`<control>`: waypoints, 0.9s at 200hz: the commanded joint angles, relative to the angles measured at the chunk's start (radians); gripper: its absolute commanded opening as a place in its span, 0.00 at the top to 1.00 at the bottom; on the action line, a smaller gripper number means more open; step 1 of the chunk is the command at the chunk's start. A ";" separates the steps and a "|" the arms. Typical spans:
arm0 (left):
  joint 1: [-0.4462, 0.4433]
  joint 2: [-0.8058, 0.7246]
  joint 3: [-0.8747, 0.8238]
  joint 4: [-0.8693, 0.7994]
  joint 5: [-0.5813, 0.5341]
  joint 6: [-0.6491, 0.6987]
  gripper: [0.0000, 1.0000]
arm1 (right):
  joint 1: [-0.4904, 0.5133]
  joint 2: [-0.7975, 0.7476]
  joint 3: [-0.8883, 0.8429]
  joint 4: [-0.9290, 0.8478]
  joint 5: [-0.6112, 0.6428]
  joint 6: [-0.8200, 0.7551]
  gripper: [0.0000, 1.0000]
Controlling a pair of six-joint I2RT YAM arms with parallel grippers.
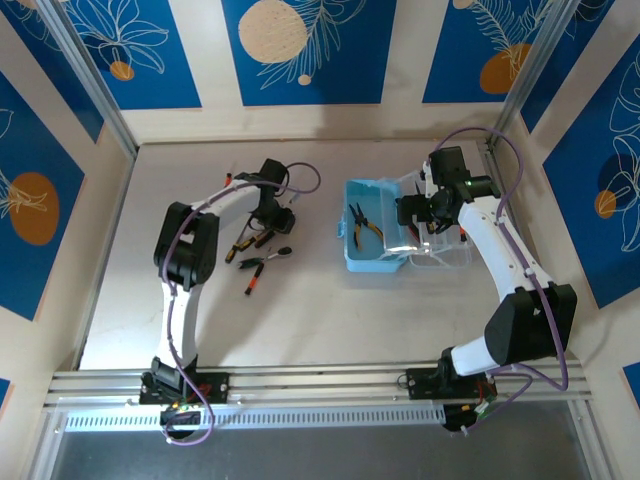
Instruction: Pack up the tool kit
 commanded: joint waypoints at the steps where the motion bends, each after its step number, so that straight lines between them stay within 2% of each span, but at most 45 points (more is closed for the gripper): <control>1: -0.004 0.048 -0.006 -0.014 0.042 -0.015 0.78 | 0.007 -0.004 -0.007 0.005 -0.026 -0.004 0.01; 31: -0.004 0.044 -0.015 -0.018 0.032 -0.024 1.00 | 0.009 -0.015 -0.007 0.002 -0.027 -0.004 0.01; 90: -0.004 -0.105 -0.040 -0.046 0.051 -0.031 1.00 | 0.009 -0.028 -0.013 0.009 -0.054 -0.008 0.01; 180: -0.004 -0.318 -0.033 -0.028 0.233 -0.059 1.00 | 0.008 -0.035 0.009 0.019 -0.158 0.005 0.01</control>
